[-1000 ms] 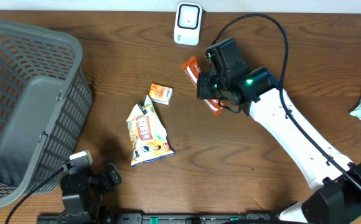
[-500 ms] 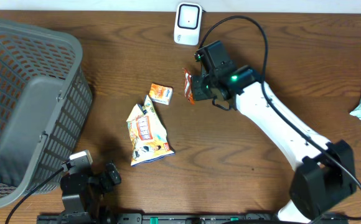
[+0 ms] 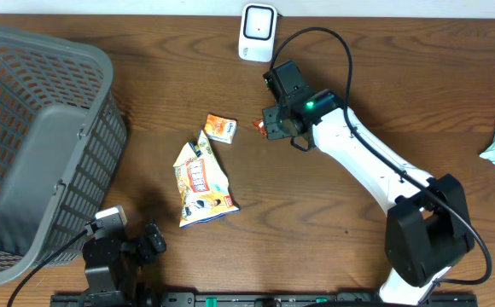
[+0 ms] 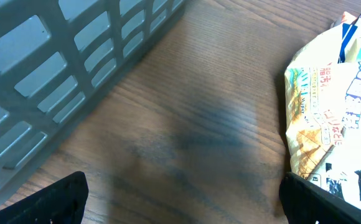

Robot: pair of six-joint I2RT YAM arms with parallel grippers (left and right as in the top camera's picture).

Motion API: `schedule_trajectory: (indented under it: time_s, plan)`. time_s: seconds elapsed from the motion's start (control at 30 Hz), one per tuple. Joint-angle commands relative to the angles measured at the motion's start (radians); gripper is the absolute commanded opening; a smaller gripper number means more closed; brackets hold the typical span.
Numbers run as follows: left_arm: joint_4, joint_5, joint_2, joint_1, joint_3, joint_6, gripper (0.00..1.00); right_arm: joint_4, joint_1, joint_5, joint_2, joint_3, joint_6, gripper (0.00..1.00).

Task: Scan the item barcode

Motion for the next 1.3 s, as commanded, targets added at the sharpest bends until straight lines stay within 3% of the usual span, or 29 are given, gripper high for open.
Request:
schedule_trajectory:
  time_s: [0.0, 0.1, 0.13, 0.17, 0.27, 0.33, 0.47, 0.7, 0.93, 1.1, 1.27]
  plan:
    - [-0.046, -0.008, -0.002, 0.005, -0.017, 0.021, 0.98, 0.003, 0.002, 0.039, 0.001, 0.010, 0.069, 0.72]
    - [-0.046, -0.008, -0.002, 0.005, -0.017, 0.021, 0.98, -0.024, -0.019, 0.070, 0.001, 0.010, 0.330, 0.87]
    - [-0.046, -0.008, -0.002, 0.005, -0.017, 0.021, 0.98, -0.024, -0.029, 0.073, 0.005, 0.010, 0.394, 0.88]
    - [-0.046, -0.008, -0.002, 0.005, -0.017, 0.021, 0.98, -0.014, -0.038, 0.072, 0.009, 0.010, 0.438, 0.82]
    - [-0.046, -0.008, -0.002, 0.005, -0.017, 0.021, 0.98, 0.073, -0.057, 0.072, 0.036, 0.010, 0.463, 0.19]
    - [-0.046, -0.008, -0.002, 0.005, -0.017, 0.021, 0.98, 0.169, -0.060, 0.061, 0.072, 0.010, 0.389, 0.01]
    - [-0.046, -0.008, -0.002, 0.005, -0.017, 0.021, 0.98, 0.348, -0.059, -0.033, 0.180, 0.010, 0.227, 0.01]
    - [-0.046, -0.008, -0.002, 0.005, -0.017, 0.021, 0.98, 0.476, -0.073, -0.029, 0.309, 0.013, 0.221, 0.01]
    - [-0.046, -0.008, -0.002, 0.005, -0.017, 0.021, 0.98, 0.248, -0.063, -0.067, 0.311, 0.013, 0.200, 0.01]
    - [-0.046, -0.008, -0.002, 0.005, -0.017, 0.021, 0.98, 0.097, -0.048, -0.135, 0.304, 0.013, 0.026, 0.01]
    - [-0.046, -0.008, -0.002, 0.005, -0.017, 0.021, 0.98, -0.019, -0.048, -0.134, 0.272, 0.013, 0.016, 0.01]
